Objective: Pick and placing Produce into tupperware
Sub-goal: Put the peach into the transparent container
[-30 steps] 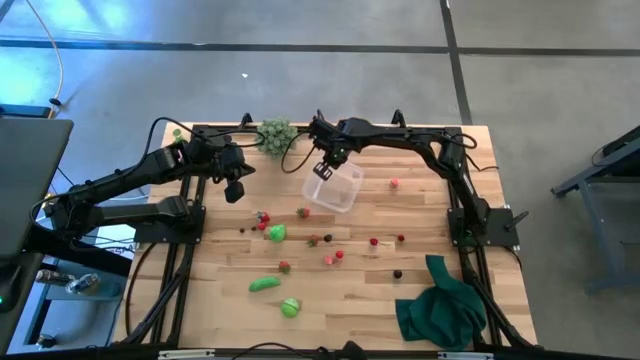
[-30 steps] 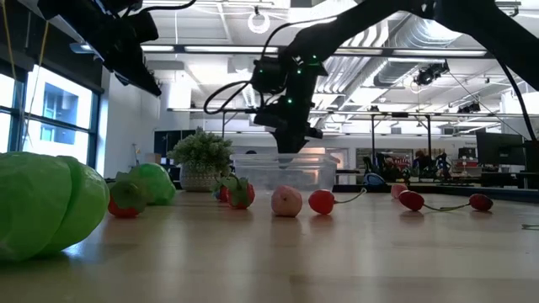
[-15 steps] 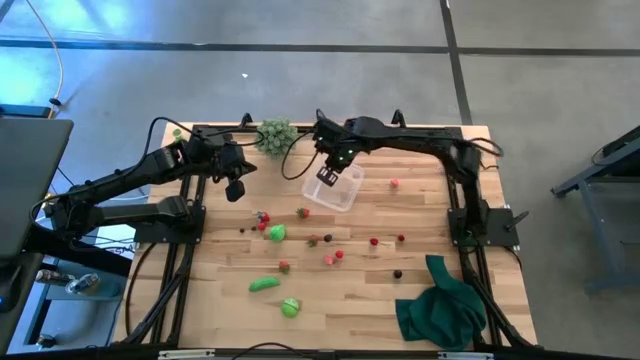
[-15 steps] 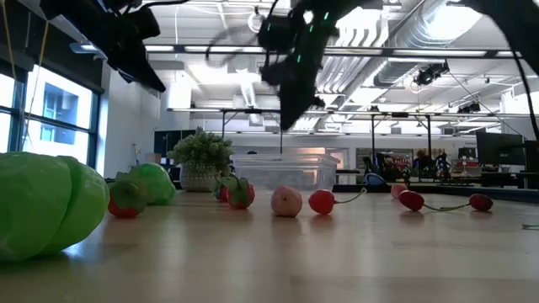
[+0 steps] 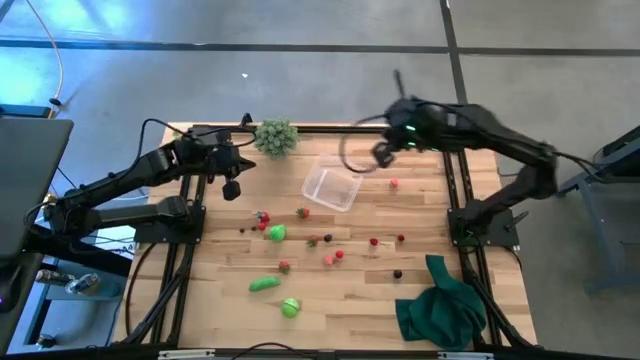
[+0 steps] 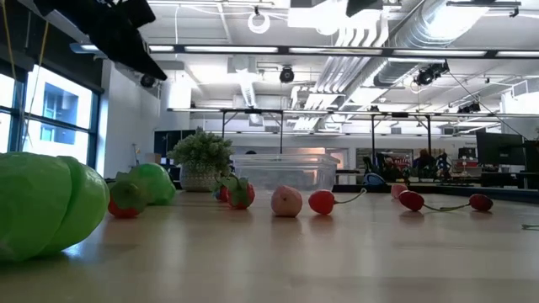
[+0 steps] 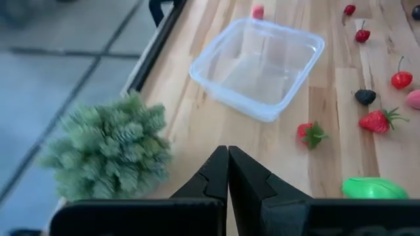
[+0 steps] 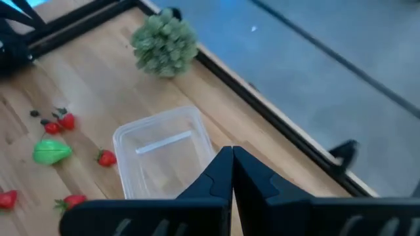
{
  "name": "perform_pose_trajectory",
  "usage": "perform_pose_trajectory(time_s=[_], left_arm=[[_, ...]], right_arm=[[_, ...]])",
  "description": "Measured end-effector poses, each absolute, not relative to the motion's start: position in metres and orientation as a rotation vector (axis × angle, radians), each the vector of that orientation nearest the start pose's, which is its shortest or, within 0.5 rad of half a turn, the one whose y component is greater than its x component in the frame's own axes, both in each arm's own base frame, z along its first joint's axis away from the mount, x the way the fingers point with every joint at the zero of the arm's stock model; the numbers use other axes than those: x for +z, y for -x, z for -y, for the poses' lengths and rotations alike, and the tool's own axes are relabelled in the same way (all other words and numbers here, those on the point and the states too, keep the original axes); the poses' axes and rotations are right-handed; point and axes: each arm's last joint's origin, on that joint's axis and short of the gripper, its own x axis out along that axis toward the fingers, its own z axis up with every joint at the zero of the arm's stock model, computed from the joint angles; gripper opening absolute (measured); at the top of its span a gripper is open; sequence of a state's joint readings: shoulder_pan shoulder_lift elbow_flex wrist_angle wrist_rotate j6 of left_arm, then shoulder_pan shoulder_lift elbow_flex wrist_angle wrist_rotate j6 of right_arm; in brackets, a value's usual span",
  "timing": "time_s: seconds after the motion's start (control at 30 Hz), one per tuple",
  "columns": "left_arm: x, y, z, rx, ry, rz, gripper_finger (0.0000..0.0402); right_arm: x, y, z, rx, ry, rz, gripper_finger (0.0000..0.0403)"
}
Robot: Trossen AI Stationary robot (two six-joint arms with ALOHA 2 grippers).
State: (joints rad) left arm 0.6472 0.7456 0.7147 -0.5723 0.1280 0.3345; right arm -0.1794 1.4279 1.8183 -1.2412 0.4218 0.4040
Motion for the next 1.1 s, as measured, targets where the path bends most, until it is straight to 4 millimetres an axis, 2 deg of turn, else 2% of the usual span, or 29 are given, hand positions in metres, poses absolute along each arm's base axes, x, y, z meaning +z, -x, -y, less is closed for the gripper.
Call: perform_pose_trajectory(time_s=[0.1, 0.2, 0.33, 0.43, 0.53, 0.67, 0.77, 0.93, 1.1], left_arm=[[0.288, -0.115, -0.081, 0.374, -0.142, -0.579, 0.0003], [0.297, -0.104, -0.07, 0.304, -0.201, -0.493, 0.0003], [0.303, -0.091, -0.055, 0.159, -0.26, -0.408, 0.0003], [0.303, -0.085, -0.049, 0.133, -0.28, -0.399, 0.0003], [0.301, -0.084, -0.048, 0.1, -0.259, -0.416, 0.0003], [0.298, -0.083, -0.046, 0.05, -0.249, -0.433, 0.0003], [0.297, -0.085, -0.047, 0.046, -0.243, -0.445, 0.0003], [0.296, -0.084, -0.048, 0.073, -0.248, -0.456, 0.0003], [0.296, -0.084, -0.048, 0.077, -0.249, -0.456, 0.0003]], right_arm=[[0.454, -0.216, 0.039, -0.756, -0.271, -0.695, 0.0], [0.458, -0.201, 0.025, -0.728, -0.259, -0.694, 0.0], [0.458, -0.197, 0.009, -0.644, -0.247, -0.713, 0.0], [0.452, -0.203, -0.001, -0.567, -0.208, -0.751, 0.0], [0.427, -0.215, -0.009, -0.534, -0.188, -0.796, 0.0], [0.372, -0.223, -0.012, -0.52, -0.217, -0.864, 0.0], [0.337, -0.223, -0.004, -0.561, -0.256, -0.864, 0.0], [0.308, -0.211, 0.02, -0.634, -0.38, -0.838, 0.0], [0.296, -0.204, 0.042, -0.687, -0.467, -0.868, 0.0]])
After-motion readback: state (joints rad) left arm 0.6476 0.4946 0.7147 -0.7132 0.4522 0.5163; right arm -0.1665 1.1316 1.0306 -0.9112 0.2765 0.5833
